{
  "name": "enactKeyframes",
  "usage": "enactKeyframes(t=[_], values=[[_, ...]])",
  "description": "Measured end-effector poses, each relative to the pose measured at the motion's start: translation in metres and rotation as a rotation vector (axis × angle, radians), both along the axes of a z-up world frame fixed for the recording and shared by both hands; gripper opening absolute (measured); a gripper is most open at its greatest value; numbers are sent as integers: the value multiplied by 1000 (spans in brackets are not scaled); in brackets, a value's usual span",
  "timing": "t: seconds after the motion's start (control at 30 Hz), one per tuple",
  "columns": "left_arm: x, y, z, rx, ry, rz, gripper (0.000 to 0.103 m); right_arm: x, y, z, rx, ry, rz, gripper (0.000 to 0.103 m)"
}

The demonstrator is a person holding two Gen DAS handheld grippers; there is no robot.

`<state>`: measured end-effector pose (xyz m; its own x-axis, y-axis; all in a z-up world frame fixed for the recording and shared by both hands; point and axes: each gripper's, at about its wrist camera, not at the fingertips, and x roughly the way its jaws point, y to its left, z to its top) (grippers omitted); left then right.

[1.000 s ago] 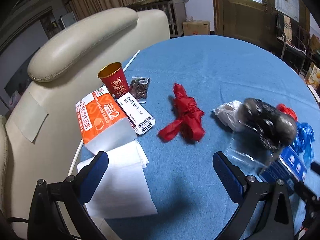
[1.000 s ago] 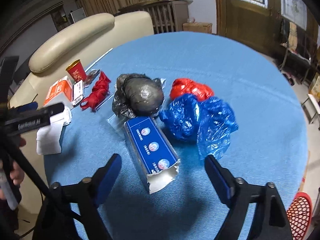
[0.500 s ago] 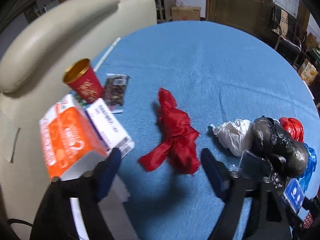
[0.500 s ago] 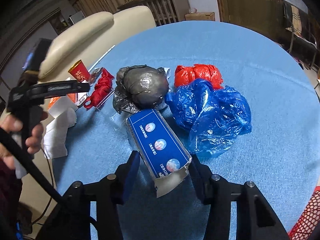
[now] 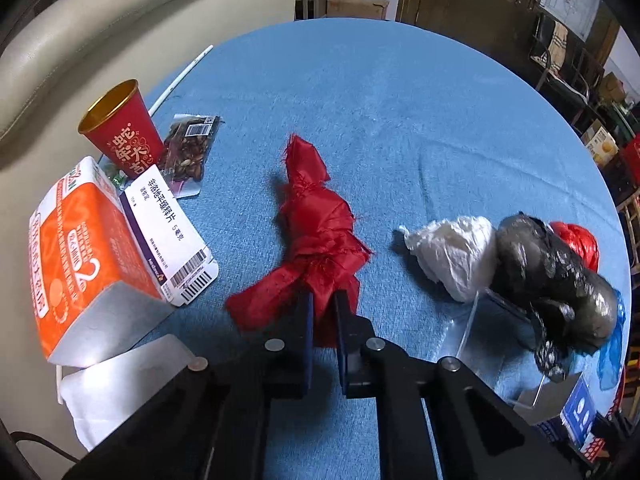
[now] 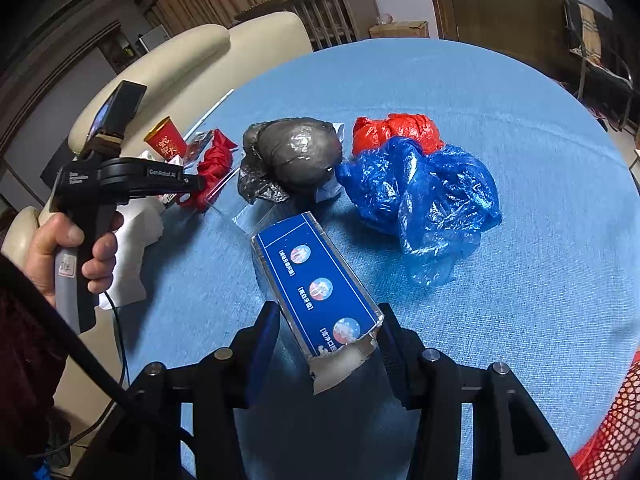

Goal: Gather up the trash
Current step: 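Grasp the red bundle with the left tool while the right tool grasps the blue-and-white box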

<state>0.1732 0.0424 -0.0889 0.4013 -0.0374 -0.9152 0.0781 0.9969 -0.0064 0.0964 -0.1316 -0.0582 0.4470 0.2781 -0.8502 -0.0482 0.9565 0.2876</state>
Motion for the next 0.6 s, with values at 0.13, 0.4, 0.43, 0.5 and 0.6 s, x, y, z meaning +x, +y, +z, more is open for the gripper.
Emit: enactKeyframes(t=[0.13, 0.4, 0.43, 0.5, 0.6], values=[[-7, 1, 3, -7, -2, -6, 9, 1, 2, 0, 6, 2, 0, 52], [-8, 2, 10, 25, -34, 0, 10, -1, 3, 0, 9, 5, -4, 52], [-5, 2, 11, 25, -35, 5, 18, -2, 2, 0, 8, 5, -4, 52], [4, 1, 14, 50, -49, 17, 40, -2, 3, 0, 6, 6, -5, 52], [16, -1, 15, 115, -78, 23, 57, -1, 3, 0, 3, 8, -6, 52]])
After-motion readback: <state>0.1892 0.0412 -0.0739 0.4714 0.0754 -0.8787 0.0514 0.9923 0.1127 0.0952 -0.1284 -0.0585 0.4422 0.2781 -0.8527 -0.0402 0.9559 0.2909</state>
